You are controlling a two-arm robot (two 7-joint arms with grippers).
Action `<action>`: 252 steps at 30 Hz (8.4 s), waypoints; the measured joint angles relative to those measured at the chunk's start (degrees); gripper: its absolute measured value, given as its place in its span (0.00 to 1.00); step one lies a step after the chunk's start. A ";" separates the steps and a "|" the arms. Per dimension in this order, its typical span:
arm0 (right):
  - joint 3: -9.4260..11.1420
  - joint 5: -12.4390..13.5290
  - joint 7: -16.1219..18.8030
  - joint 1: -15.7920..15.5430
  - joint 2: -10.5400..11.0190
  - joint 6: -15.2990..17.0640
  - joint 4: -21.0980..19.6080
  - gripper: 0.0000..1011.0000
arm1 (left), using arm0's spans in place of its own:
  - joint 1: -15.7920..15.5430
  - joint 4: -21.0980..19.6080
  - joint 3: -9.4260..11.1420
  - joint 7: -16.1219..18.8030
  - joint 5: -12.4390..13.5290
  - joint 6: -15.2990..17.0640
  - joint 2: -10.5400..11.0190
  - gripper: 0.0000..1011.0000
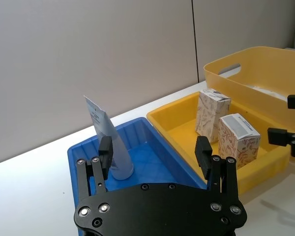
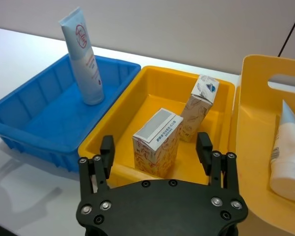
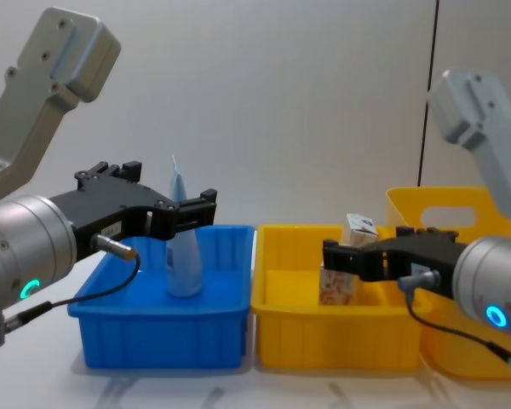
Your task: Bimanual collaborative sorting of washing and personal care products
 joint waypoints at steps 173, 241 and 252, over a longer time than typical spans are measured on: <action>17.98 -6.64 -17.28 4.39 -13.71 3.68 -0.44 0.37 | 0.00 0.00 0.00 0.00 0.00 -0.01 0.00 0.99; 19.26 -3.20 -8.41 3.14 -14.15 -7.78 -1.93 0.99 | 0.00 0.00 0.00 0.00 0.00 -0.01 0.00 0.99; 19.24 -1.28 -3.97 1.85 -13.79 -13.35 -3.99 0.99 | 0.00 0.00 0.00 0.00 0.00 -0.01 0.00 0.99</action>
